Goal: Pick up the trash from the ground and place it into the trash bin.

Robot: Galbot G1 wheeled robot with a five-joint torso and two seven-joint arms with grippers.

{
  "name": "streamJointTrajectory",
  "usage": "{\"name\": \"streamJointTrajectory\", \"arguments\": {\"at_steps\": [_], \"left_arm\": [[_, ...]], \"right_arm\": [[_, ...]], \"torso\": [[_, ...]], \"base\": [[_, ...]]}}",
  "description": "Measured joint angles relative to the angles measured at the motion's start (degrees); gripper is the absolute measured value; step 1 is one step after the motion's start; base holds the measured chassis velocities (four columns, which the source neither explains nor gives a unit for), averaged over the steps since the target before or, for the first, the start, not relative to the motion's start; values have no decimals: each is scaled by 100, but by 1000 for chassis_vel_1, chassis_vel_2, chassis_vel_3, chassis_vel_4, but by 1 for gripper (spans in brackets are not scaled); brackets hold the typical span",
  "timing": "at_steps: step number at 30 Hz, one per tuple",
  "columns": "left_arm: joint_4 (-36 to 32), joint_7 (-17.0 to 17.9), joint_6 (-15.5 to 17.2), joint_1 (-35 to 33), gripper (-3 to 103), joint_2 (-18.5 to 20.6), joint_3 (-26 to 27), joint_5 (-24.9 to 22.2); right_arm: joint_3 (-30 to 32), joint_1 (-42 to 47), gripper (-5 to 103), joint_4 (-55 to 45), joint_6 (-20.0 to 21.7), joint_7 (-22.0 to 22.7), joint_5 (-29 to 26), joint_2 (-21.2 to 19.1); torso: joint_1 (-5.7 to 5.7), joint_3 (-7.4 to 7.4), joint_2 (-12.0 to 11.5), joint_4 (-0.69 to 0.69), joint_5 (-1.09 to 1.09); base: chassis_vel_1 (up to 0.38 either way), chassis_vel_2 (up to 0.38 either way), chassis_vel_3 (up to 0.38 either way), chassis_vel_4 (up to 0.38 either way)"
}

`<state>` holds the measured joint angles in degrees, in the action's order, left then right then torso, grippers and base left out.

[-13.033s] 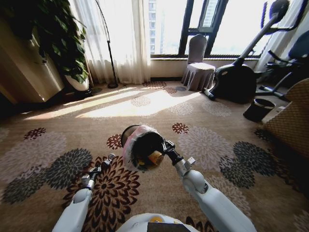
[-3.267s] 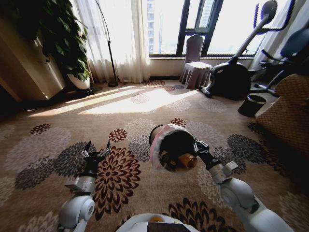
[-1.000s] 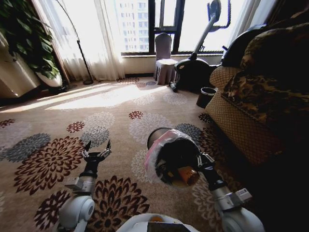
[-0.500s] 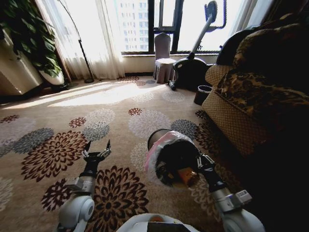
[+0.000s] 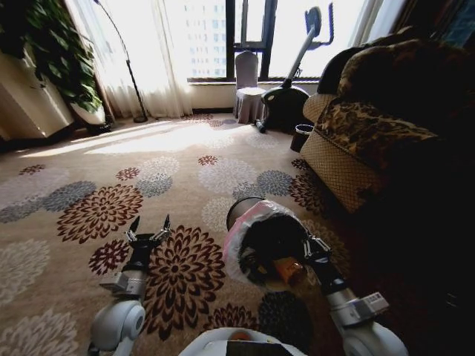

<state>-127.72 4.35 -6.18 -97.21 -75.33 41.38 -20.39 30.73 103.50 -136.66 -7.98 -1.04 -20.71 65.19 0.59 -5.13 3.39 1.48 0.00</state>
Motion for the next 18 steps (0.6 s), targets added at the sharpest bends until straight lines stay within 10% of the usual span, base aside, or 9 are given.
{"name": "streamJointTrajectory", "arguments": {"at_steps": [18], "left_arm": [[0, 0, 0, 0, 100, 0, 0, 0]], "right_arm": [[67, 110, 0, 35, -105, 0, 77, 86]], "torso": [[1, -1, -1, 0, -6]], "base": [[322, -388, -323, 372]]}}
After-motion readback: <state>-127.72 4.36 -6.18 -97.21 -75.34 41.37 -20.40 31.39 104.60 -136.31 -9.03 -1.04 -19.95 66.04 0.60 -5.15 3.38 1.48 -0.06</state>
